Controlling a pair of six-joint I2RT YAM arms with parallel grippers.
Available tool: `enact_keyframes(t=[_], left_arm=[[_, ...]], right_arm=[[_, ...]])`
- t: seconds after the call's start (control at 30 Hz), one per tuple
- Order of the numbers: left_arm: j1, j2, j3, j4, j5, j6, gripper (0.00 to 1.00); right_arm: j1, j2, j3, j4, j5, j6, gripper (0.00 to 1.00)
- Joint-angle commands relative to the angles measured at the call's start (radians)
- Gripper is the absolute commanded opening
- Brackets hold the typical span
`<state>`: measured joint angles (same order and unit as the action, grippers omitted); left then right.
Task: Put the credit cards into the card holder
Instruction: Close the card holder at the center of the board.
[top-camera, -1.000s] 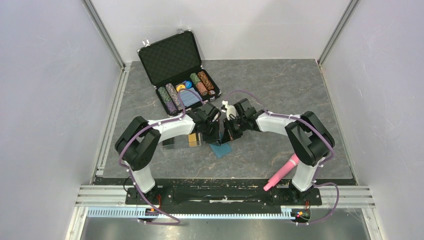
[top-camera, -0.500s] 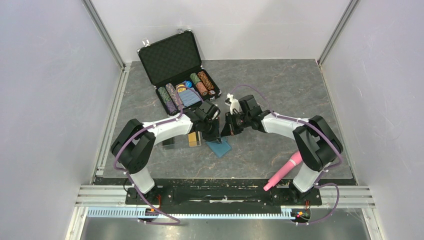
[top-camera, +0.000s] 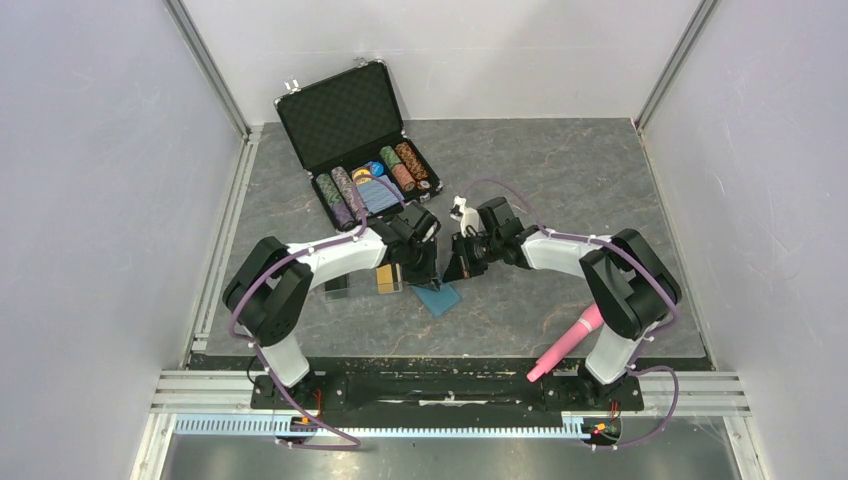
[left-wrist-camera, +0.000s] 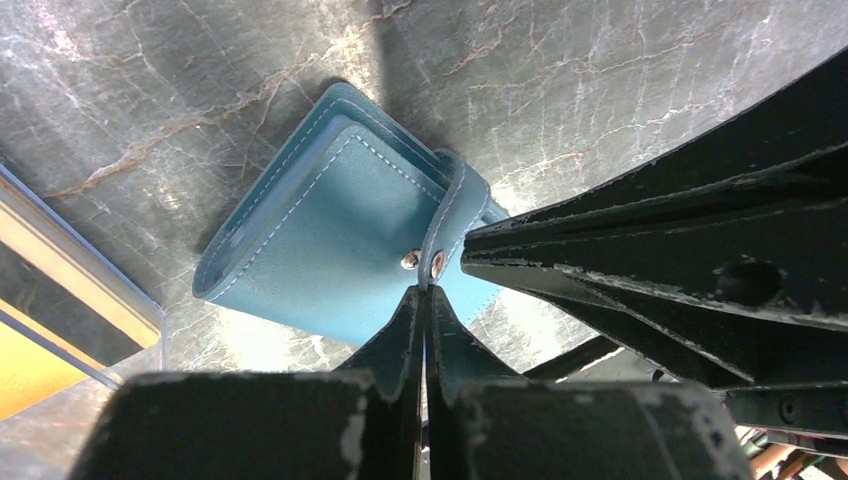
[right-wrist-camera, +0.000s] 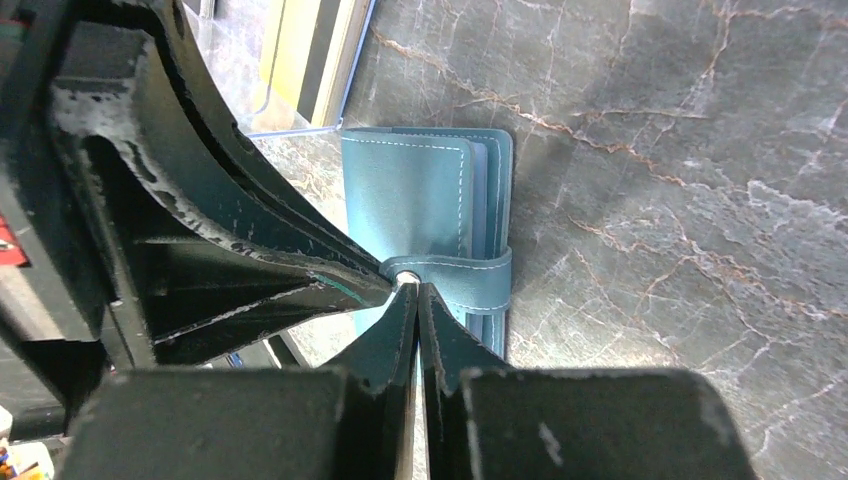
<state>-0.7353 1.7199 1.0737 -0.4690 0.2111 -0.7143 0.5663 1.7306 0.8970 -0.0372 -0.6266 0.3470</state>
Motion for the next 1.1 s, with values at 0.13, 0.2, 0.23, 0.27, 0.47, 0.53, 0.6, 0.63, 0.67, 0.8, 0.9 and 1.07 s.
enact_keyframes(t=[0.13, 0.2, 0.23, 0.27, 0.47, 0.53, 0.6, 0.63, 0.67, 0.8, 0.9, 1.07], left_arm=[[0.001, 0.018, -0.015, 0.006, -0.014, 0.002, 0.02], [0.001, 0.020, -0.015, 0.000, -0.019, 0.004, 0.02], [0.001, 0.020, -0.015, -0.003, -0.022, 0.007, 0.02], [0.001, 0.021, -0.015, -0.005, -0.023, 0.007, 0.02], [-0.001, 0.033, -0.025, -0.005, -0.021, 0.008, 0.02], [-0.001, 0.034, -0.029, -0.006, -0.028, 0.008, 0.02], [-0.001, 0.033, -0.032, -0.010, -0.035, 0.009, 0.02], [0.000, 0.034, -0.033, -0.013, -0.038, 0.009, 0.02], [-0.001, 0.032, -0.034, -0.015, -0.042, 0.010, 0.02], [-0.001, 0.033, -0.040, -0.014, -0.045, 0.009, 0.02], [-0.001, 0.035, -0.044, -0.014, -0.049, 0.010, 0.02], [-0.001, 0.037, -0.050, -0.016, -0.055, 0.009, 0.02]], right_arm=[[0.022, 0.045, 0.016, 0.029, -0.043, -0.009, 0.02], [0.026, 0.053, 0.024, 0.029, -0.047, -0.009, 0.03], [0.029, 0.059, 0.027, 0.029, -0.050, -0.008, 0.03], [0.032, 0.064, 0.029, 0.029, -0.050, -0.009, 0.02], [0.038, 0.078, 0.042, 0.027, -0.051, -0.013, 0.02], [0.039, 0.075, 0.045, 0.028, -0.049, -0.014, 0.02], [0.040, 0.063, 0.047, 0.028, -0.032, -0.013, 0.03], [0.039, 0.057, 0.049, 0.027, -0.022, -0.013, 0.04], [0.040, 0.052, 0.051, 0.029, -0.018, -0.013, 0.06], [0.040, 0.045, 0.057, 0.029, -0.012, -0.013, 0.11], [0.039, 0.043, 0.055, 0.029, -0.005, -0.012, 0.14], [0.040, 0.040, 0.056, 0.030, 0.009, -0.014, 0.16]])
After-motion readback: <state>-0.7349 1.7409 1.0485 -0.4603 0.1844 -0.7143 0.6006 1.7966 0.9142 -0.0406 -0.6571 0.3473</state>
